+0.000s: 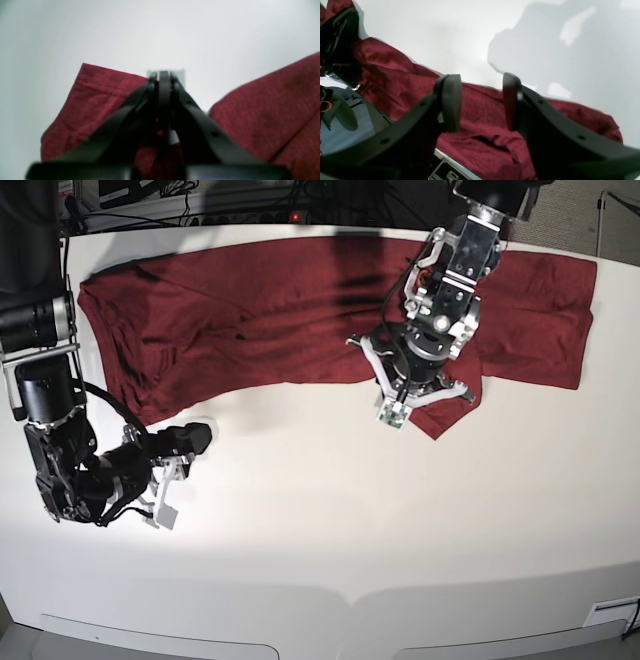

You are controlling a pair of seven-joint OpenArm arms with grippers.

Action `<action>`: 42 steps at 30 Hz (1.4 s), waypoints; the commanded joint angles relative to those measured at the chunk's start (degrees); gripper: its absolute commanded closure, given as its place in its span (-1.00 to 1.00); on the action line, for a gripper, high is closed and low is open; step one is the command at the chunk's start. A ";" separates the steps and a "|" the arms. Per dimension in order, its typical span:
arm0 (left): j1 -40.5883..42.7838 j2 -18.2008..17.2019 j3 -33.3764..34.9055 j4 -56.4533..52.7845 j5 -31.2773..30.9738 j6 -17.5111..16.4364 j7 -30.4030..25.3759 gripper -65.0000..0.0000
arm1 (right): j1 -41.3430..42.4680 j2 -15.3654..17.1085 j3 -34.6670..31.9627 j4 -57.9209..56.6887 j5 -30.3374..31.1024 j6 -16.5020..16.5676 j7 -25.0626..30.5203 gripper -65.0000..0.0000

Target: Fold the T-shirt properly

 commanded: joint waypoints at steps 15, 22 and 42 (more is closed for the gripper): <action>3.17 -6.27 -0.33 20.41 9.25 19.17 5.99 1.00 | 2.03 0.76 0.31 0.79 4.92 0.28 -0.48 0.17; 8.37 -15.17 -0.35 25.88 1.79 26.95 5.97 1.00 | 2.03 0.74 0.28 0.79 4.94 0.28 -0.46 0.17; 22.34 -21.27 -11.89 25.88 1.79 36.79 3.82 1.00 | 2.03 0.59 0.28 0.79 4.98 0.28 -0.44 0.17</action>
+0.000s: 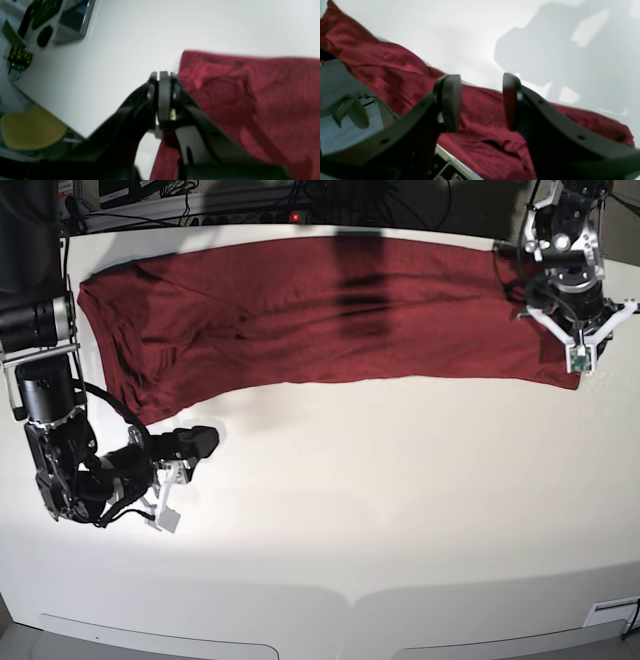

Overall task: Fold the T-shirt properly
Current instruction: 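Move the left gripper back to the shirt's end and grasp the edge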

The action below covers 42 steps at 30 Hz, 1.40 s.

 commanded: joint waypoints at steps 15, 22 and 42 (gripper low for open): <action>1.79 -0.22 -0.52 0.22 -0.63 -1.22 -3.41 0.76 | 2.05 0.66 0.28 0.79 0.92 0.28 -0.02 0.17; 1.66 -0.24 -0.55 0.24 3.04 -0.39 -3.37 0.18 | 2.05 0.68 0.28 0.79 0.94 0.28 0.00 0.17; -1.05 -1.18 -31.10 -3.13 -38.25 -40.41 1.20 0.20 | 2.03 0.79 0.28 0.79 1.14 0.28 -4.17 0.17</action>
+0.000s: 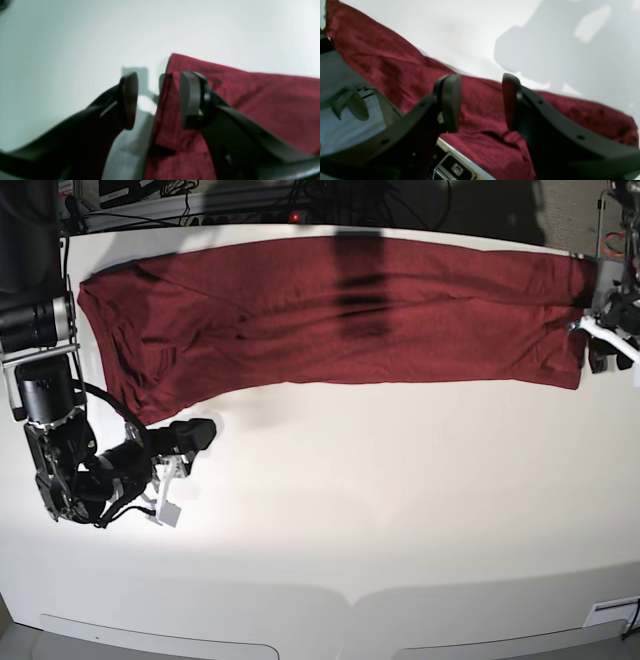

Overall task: Fold the T-shirt properly
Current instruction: 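Move the left gripper back to the shirt's end and grasp the edge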

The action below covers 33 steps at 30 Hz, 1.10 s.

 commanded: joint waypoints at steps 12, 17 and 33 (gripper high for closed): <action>-4.63 -10.88 -2.08 -23.50 -21.46 -20.98 3.45 0.20 | 1.95 -1.66 0.28 0.79 8.37 0.25 1.20 0.17; -8.83 -11.04 -1.99 -27.52 -28.74 -29.10 13.46 0.20 | 0.02 -5.90 0.28 0.79 7.74 0.25 1.14 0.17; -10.91 -10.73 -1.64 -33.66 -33.14 -29.10 19.17 0.20 | -2.43 -10.03 0.28 0.79 7.78 0.25 0.72 0.17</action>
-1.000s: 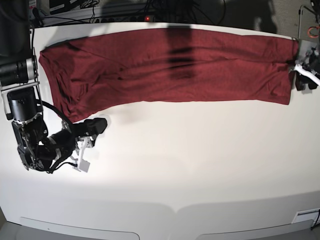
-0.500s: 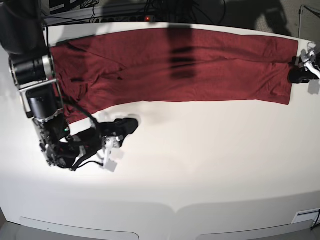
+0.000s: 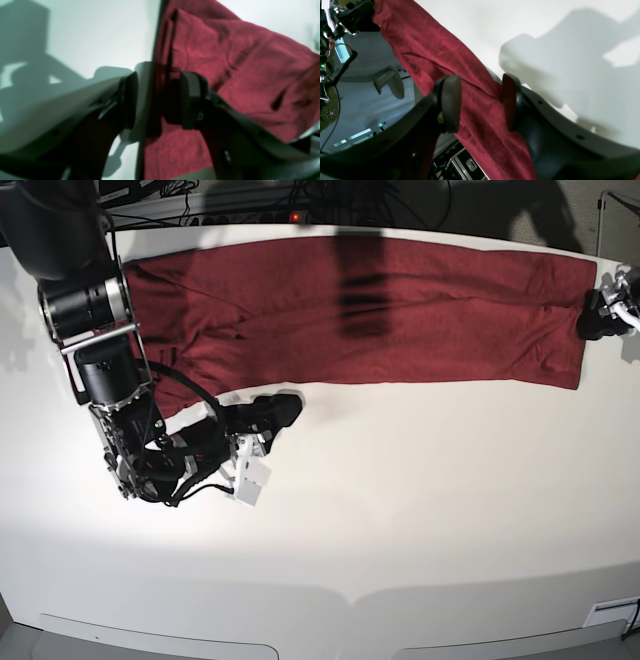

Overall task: Fold the T-shirt properly
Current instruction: 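Move the left gripper back to the shirt's end and grasp the edge, then grasp the shirt end with the right gripper and fold it toward the left gripper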

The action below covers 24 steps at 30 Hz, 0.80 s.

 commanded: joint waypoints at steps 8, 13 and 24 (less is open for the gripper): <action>-0.20 -1.31 -0.26 0.48 -9.01 -0.41 3.50 0.20 | 2.05 0.35 0.28 0.79 1.36 0.25 0.02 0.17; -0.20 -1.31 -0.26 0.48 -11.52 -0.41 2.29 0.20 | 2.05 0.35 0.28 0.79 1.38 0.25 0.02 0.17; -1.53 4.92 -0.26 0.46 -1.60 -0.41 2.05 0.20 | 2.05 0.37 0.28 0.79 1.36 0.25 0.00 0.17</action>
